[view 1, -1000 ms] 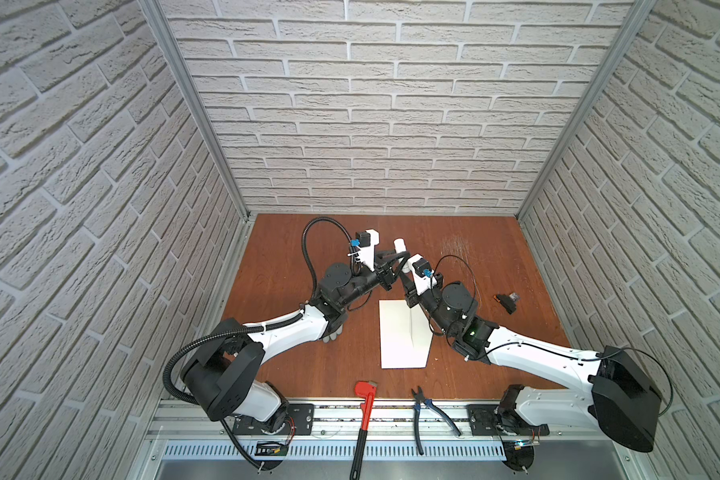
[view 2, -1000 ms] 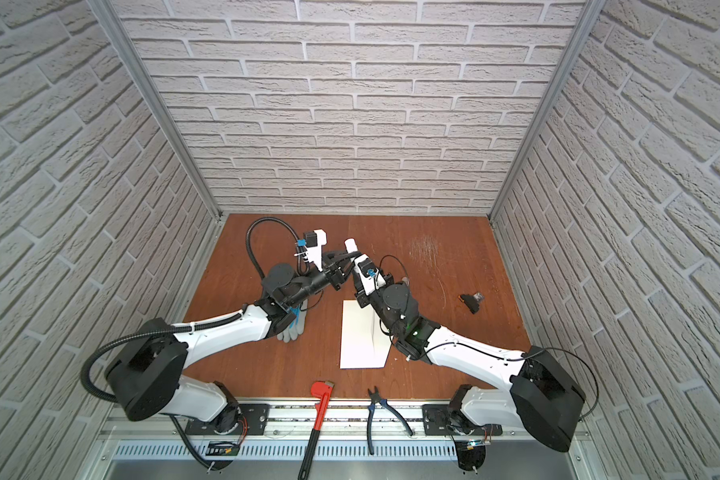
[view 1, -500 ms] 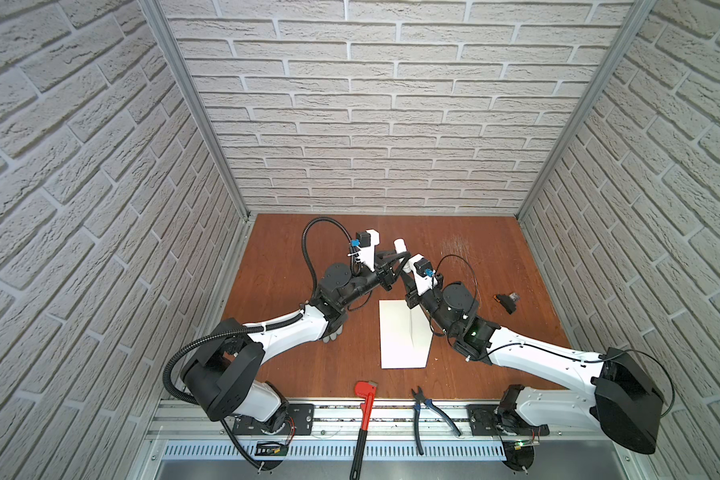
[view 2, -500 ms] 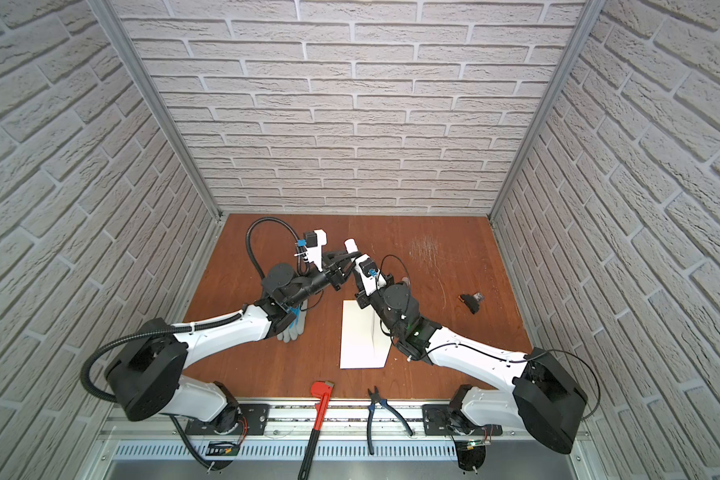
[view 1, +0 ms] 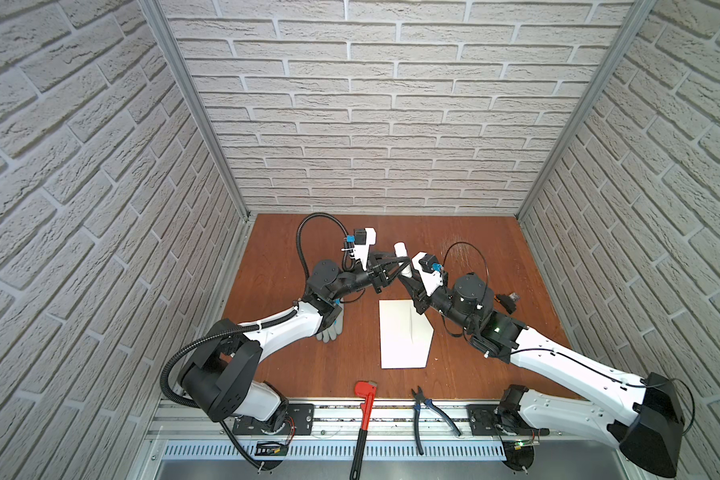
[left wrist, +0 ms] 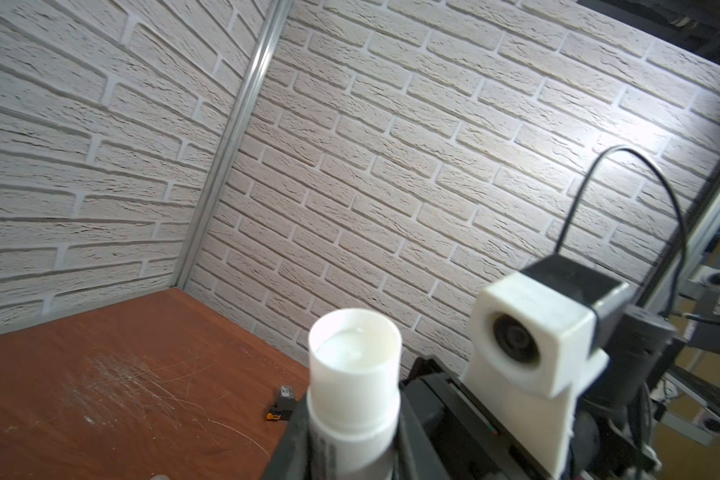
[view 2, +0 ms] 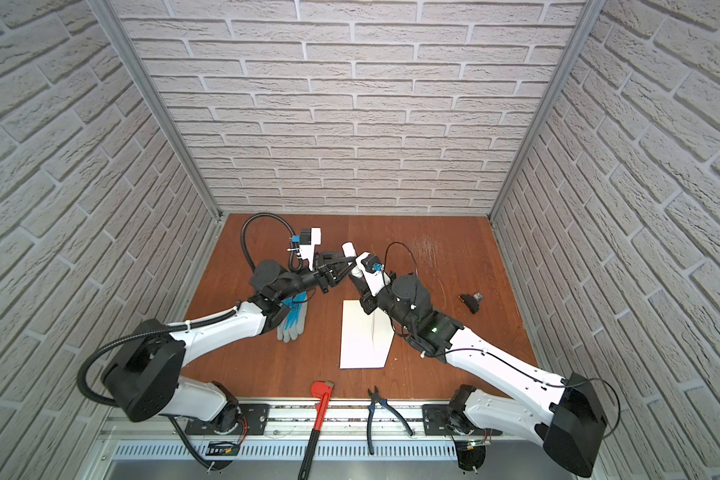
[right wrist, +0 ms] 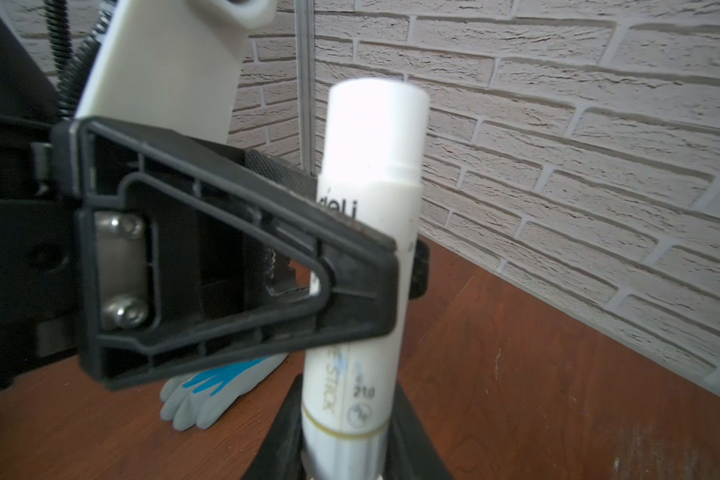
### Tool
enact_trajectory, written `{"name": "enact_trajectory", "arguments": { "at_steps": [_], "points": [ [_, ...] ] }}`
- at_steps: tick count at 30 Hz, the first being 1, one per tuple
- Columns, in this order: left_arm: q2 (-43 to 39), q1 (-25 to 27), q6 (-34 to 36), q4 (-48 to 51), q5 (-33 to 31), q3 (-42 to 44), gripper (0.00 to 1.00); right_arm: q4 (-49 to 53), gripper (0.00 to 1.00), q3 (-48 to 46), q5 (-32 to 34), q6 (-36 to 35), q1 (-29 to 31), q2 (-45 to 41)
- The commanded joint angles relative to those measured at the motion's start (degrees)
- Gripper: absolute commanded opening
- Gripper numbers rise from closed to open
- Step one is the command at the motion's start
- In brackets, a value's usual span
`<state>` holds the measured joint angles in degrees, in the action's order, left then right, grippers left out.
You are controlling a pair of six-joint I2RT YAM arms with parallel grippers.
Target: Place the letter into the envelope and seal it
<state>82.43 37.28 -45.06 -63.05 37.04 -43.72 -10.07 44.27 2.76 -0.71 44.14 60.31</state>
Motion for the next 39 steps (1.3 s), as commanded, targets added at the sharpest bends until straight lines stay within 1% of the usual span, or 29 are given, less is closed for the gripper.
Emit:
{"name": "enact_trajectory", "arguments": {
  "at_steps": [1,6,7,9,11,12,13,15,17,18,20,21,23,27,30,39],
  "points": [
    [-1.0,-0.9,0.0,2.0,7.4,2.1,0.0,2.9,0.06,3.6,-17.8,1.4,1.5,-3.7],
    [-3.0,-0.9,-2.1,-1.5,10.6,4.9,0.0,6.9,0.06,4.6,-24.8,3.7,0.7,-5.8],
    [-3.4,-0.8,-2.8,-2.5,10.9,5.4,0.0,7.4,0.07,4.6,-25.1,3.7,0.6,-6.1],
    [-4.2,-0.8,-3.4,-3.3,10.6,6.0,0.0,8.0,0.11,4.3,-23.8,3.0,0.6,-6.7],
    [-5.6,-0.8,-3.0,-2.8,8.6,6.6,0.0,8.6,0.29,3.5,-20.2,1.1,0.6,-7.5],
    [-6.7,-0.8,-2.4,-2.1,7.1,7.0,0.0,8.8,0.44,3.0,-17.9,0.1,0.6,-8.1],
    [-8.1,-0.7,-1.1,-0.8,4.4,7.4,0.0,8.5,0.56,2.1,-15.5,-1.1,0.6,-8.6],
    [-11.5,-0.2,2.8,3.4,-1.9,7.8,0.0,5.8,0.61,-0.4,-10.9,-2.4,0.6,-9.7],
    [-15.0,1.1,7.8,9.1,-10.2,7.8,0.0,1.4,0.63,-3.3,-9.5,-4.6,0.6,-10.0],
    [-16.9,2.2,11.2,12.5,-15.4,7.6,0.0,-0.8,0.63,-4.5,-8.8,-4.9,0.7,-9.9],
    [-19.2,4.5,16.7,16.5,-23.8,7.3,0.0,-6.6,0.63,-7.2,-5.7,-4.6,1.1,-9.1],
    [-19.8,5.5,19.0,17.0,-26.7,7.1,0.0,-10.0,0.62,-8.5,-4.2,-4.7,1.5,-8.2],
    [-19.7,6.5,20.7,17.2,-30.8,6.4,0.0,-15.5,0.61,-10.2,-0.7,-5.0,2.4,-6.0],
    [-17.5,7.3,20.4,16.2,-34.2,5.1,0.0,-25.7,0.56,-11.0,5.8,-7.0,4.6,0.0],
    [-15.9,7.8,20.0,14.9,-36.2,4.9,0.0,-31.6,0.52,-10.8,8.3,-8.6,5.4,3.3],
    [-13.9,7.9,19.0,13.2,-37.1,4.7,0.0,-34.9,0.52,-8.2,9.9,-9.7,5.4,9.5]
  ]
}}
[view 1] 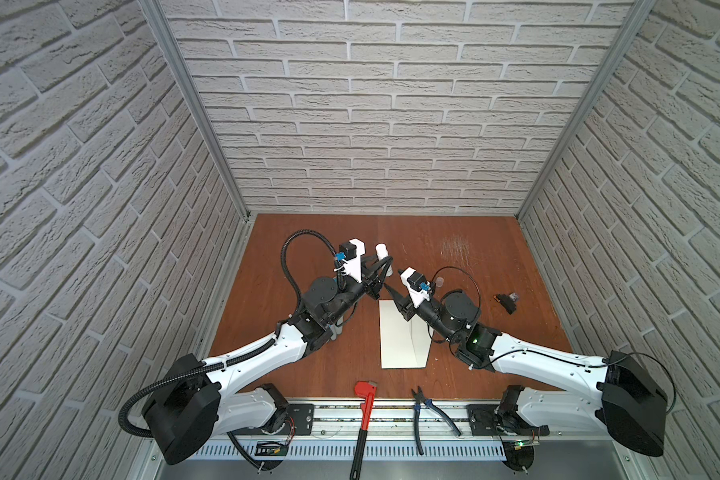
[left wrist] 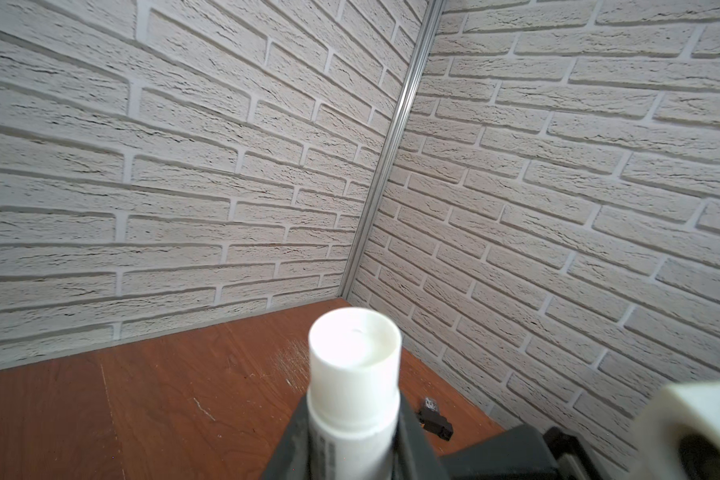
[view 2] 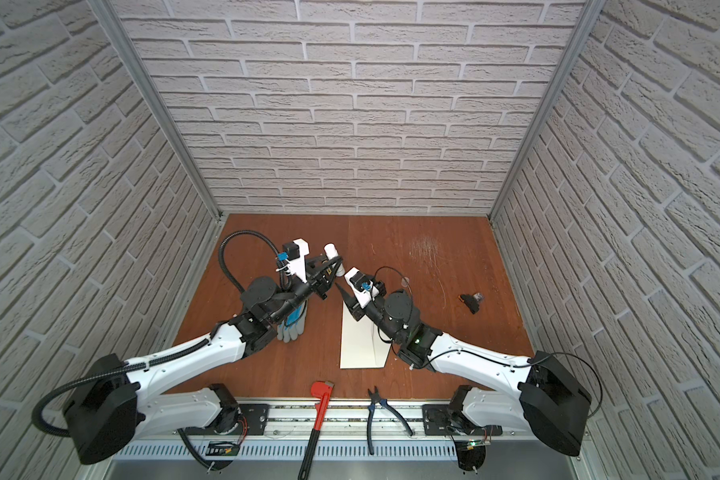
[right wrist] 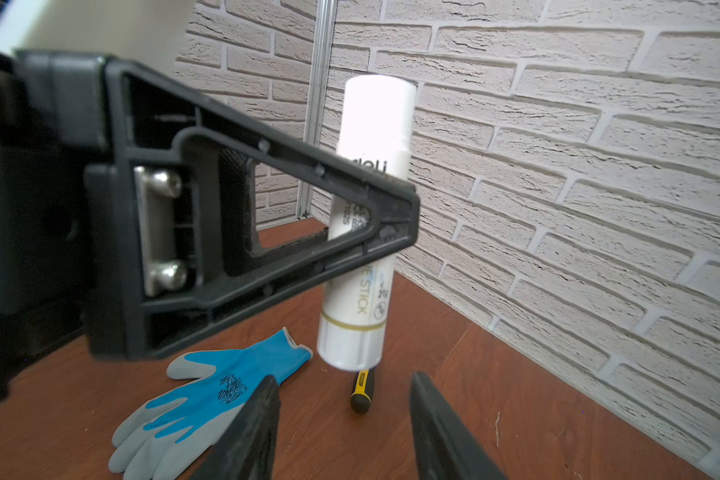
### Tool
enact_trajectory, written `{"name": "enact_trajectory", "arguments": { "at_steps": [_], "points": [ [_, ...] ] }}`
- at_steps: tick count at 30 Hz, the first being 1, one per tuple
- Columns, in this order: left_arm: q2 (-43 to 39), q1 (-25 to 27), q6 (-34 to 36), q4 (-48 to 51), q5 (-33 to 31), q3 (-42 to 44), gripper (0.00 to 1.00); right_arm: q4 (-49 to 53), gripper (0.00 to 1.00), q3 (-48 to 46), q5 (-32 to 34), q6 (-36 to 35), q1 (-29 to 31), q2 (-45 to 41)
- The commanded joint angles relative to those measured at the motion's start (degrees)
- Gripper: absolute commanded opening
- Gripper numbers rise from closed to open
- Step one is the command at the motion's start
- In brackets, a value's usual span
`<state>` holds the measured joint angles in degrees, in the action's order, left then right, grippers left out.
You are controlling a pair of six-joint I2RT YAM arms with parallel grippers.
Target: Place the letter into the envelope and seal it
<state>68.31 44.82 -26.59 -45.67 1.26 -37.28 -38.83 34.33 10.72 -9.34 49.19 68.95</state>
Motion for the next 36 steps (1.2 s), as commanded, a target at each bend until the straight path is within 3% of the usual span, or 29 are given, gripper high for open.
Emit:
{"name": "enact_trajectory", "arguments": {
  "at_steps": [1,9,36],
  "points": [
    [0.4,0.4,0.5,-4.4,-0.9,-1.7,0.0,-7.0,0.52,1.6,2.1,-1.2,0.4,1.5],
    [2.1,0.4,-1.1,-6.3,1.6,-1.7,0.0,-12.7,0.48,1.6,3.8,-1.5,0.4,5.1],
    [3.1,0.6,-1.8,-9.4,3.7,-0.6,0.0,-9.5,0.31,3.3,7.0,1.1,0.3,7.7]
  ]
}}
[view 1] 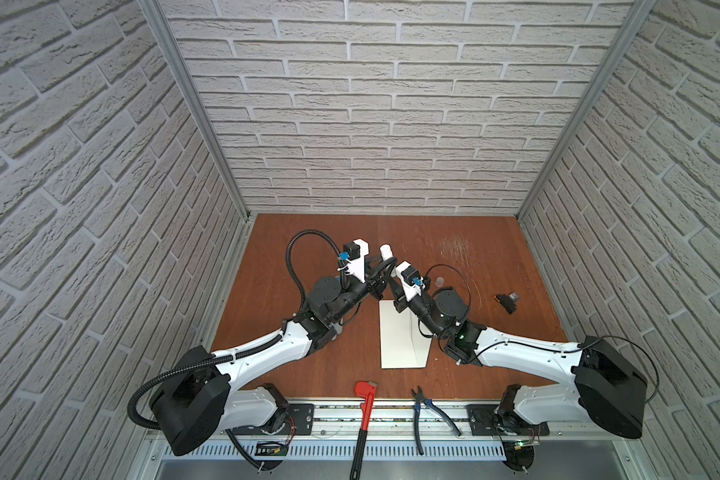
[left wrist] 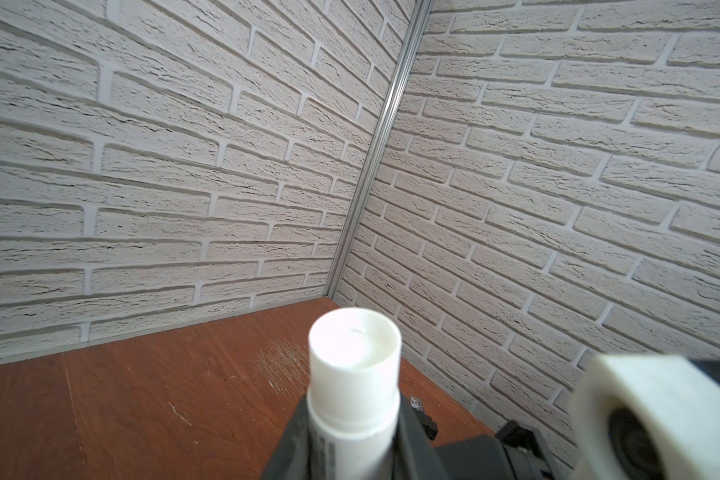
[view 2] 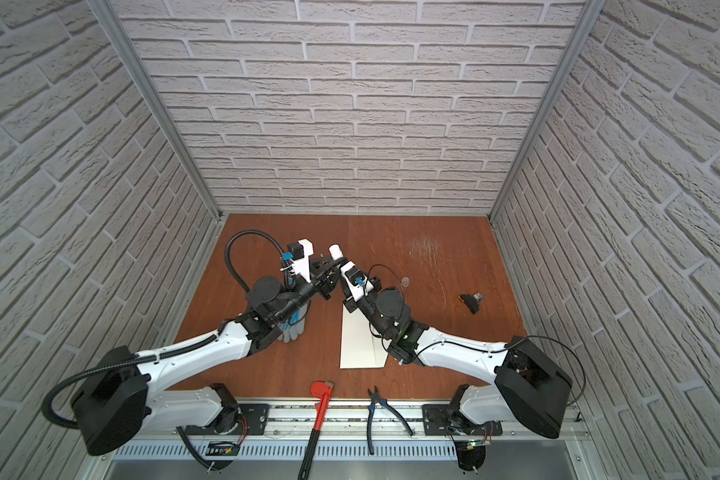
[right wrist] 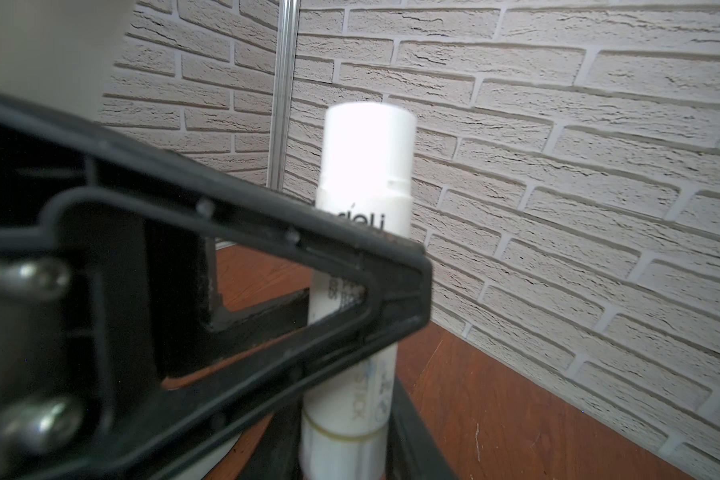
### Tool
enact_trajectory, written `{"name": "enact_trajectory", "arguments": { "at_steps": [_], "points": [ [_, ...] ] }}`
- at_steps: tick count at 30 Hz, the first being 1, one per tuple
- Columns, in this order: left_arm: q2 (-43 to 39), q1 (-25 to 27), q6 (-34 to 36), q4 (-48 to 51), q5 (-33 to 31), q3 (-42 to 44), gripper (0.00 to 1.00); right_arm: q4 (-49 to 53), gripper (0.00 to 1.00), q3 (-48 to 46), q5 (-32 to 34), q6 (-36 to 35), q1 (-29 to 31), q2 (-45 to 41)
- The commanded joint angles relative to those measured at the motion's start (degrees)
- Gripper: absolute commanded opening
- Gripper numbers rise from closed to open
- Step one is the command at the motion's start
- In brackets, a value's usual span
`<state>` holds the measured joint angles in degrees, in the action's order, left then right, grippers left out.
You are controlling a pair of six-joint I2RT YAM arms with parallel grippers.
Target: Place the letter into the envelope and seal it
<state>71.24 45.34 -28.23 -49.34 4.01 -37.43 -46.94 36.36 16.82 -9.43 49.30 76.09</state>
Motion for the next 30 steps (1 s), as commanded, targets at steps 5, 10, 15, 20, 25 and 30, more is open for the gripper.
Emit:
{"name": "enact_trajectory", "arguments": {
  "at_steps": [5,10,15,20,25,30],
  "points": [
    [0.1,0.1,-0.2,-5.7,1.3,-0.5,0.0,-0.7,0.19,1.5,0.4,1.7,0.3,0.3],
    [0.1,-0.2,-0.5,-5.5,2.6,-0.5,0.0,2.0,0.08,2.5,-2.6,1.6,0.3,-1.3],
    [-1.1,-3.9,-3.1,-6.1,10.8,-0.2,0.0,12.7,0.06,6.6,-14.5,2.6,0.3,-6.3],
    [-1.5,-10.4,-9.8,-7.8,27.1,-0.8,0.0,28.3,0.06,12.5,-29.8,2.7,0.4,-10.9],
    [-2.9,-11.4,-11.3,-6.0,37.4,-1.8,0.0,38.9,0.06,16.7,-37.6,5.4,0.3,-14.2],
    [-2.0,-11.4,-16.3,-12.0,43.4,-1.9,0.0,42.9,0.06,19.1,-44.0,7.1,-0.6,-14.5]
  ]
}}
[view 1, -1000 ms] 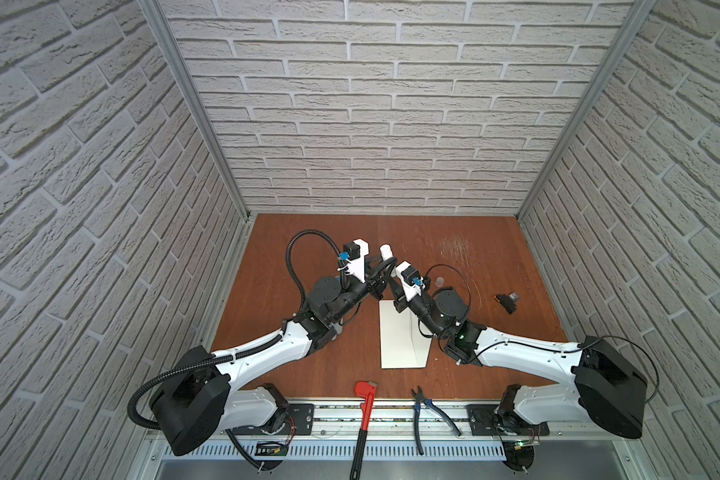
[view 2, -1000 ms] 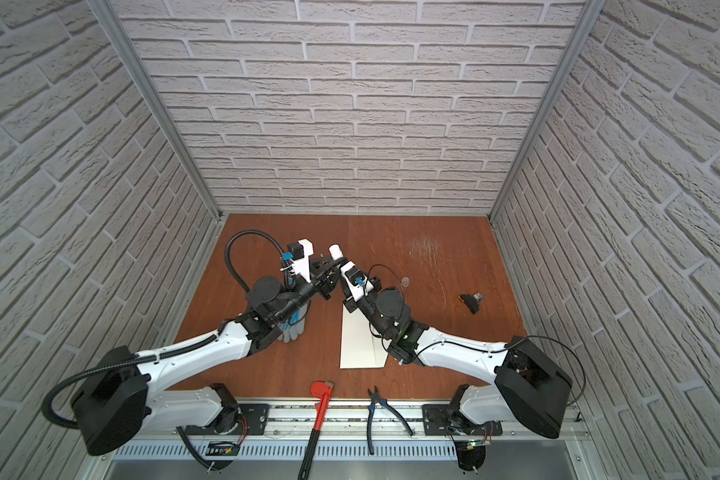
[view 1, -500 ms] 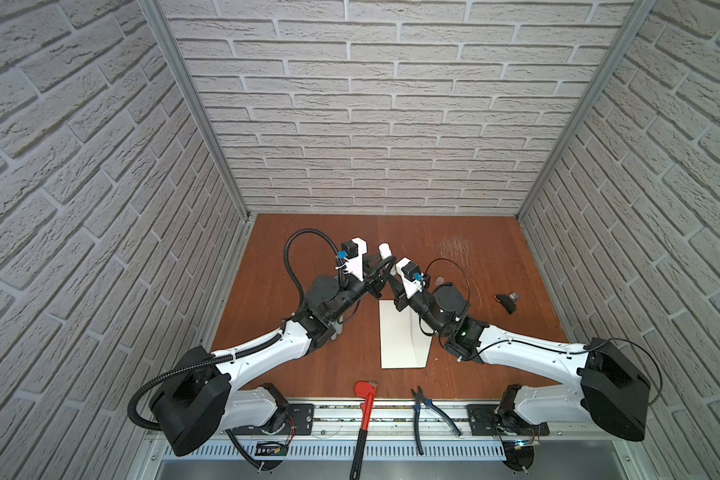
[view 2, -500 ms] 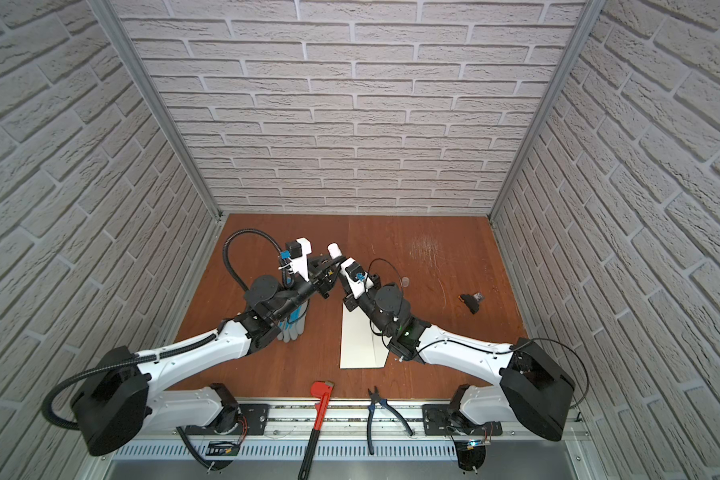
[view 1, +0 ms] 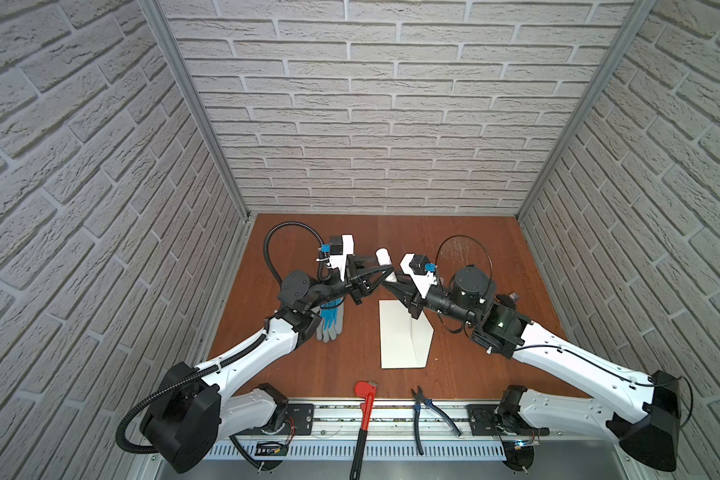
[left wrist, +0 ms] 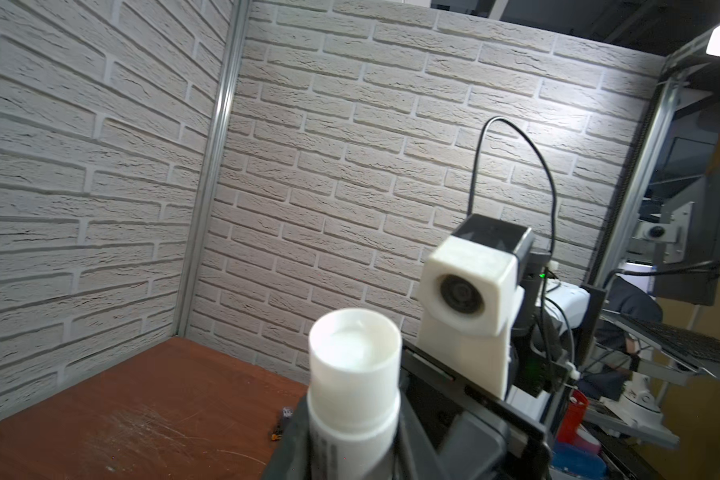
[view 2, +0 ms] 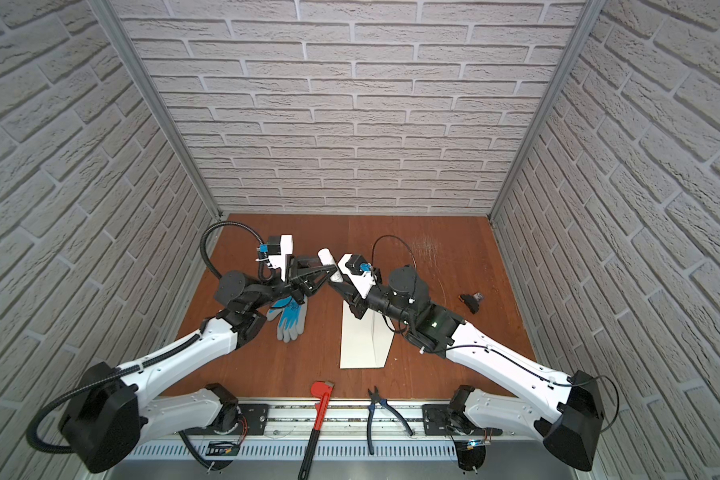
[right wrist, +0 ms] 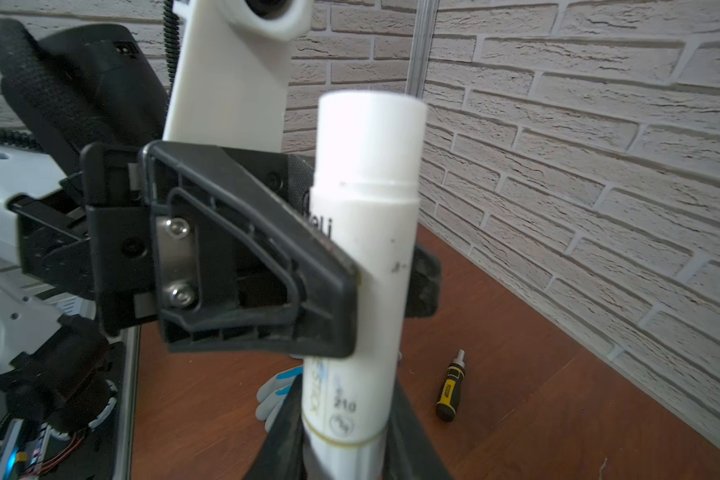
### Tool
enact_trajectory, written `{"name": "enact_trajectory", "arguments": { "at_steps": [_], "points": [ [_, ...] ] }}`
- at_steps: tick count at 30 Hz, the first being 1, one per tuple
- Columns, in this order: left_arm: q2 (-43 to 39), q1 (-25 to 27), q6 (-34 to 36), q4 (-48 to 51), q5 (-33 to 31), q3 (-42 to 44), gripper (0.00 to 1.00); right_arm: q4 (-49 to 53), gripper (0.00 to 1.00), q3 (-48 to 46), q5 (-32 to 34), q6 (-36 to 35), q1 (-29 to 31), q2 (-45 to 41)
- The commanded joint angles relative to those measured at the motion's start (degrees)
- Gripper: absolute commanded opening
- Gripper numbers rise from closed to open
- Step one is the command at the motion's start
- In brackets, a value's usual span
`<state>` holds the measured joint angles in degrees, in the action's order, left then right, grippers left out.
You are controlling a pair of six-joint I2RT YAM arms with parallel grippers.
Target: Place the letter into the envelope and seal it
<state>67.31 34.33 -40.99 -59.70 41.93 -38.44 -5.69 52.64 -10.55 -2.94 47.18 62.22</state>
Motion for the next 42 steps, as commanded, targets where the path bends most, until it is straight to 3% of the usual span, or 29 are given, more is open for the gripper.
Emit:
{"name": "enact_trajectory", "arguments": {
  "at_steps": [1,3,4,6,7,10,14,21,31,42],
  "points": [
    [2.4,-0.4,-4.5,-3.0,5.7,-0.8,0.0,2.1,0.06,3.3,-17.6,0.9,1.1,-0.3],
    [2.9,-0.4,-5.6,-4.8,5.5,-0.8,0.0,3.3,0.06,4.0,-17.4,0.6,0.7,0.1],
    [2.8,-0.4,-5.6,-5.0,5.0,-0.7,0.0,3.4,0.12,3.8,-15.8,0.0,0.7,0.0],
    [1.9,-0.4,-4.0,-4.1,1.3,-0.3,0.0,2.7,0.43,2.4,-9.2,-2.9,0.7,-0.6],
    [1.1,-0.4,-2.6,-2.8,-1.7,0.0,0.0,1.9,0.53,1.5,-5.1,-3.4,0.7,-1.0],
    [-2.4,0.8,4.8,4.5,-14.5,0.9,0.0,-9.3,0.68,-6.0,4.1,-3.9,0.8,-3.4],
    [-5.3,5.5,15.8,15.3,-31.3,-0.6,0.0,-17.8,0.69,-11.3,12.1,-5.9,2.3,-2.6],
    [-1.4,9.6,16.6,10.6,-42.0,-0.6,0.0,-33.2,0.62,-14.8,25.9,-9.9,5.6,4.5],
    [3.2,12.6,15.0,6.7,-46.2,-1.8,0.0,-46.8,0.58,-14.9,35.3,-12.5,5.8,11.9],
    [3.7,12.7,14.1,5.0,-45.5,-1.5,0.0,-48.7,0.52,-13.7,38.9,-11.5,5.8,15.8]
  ]
}}
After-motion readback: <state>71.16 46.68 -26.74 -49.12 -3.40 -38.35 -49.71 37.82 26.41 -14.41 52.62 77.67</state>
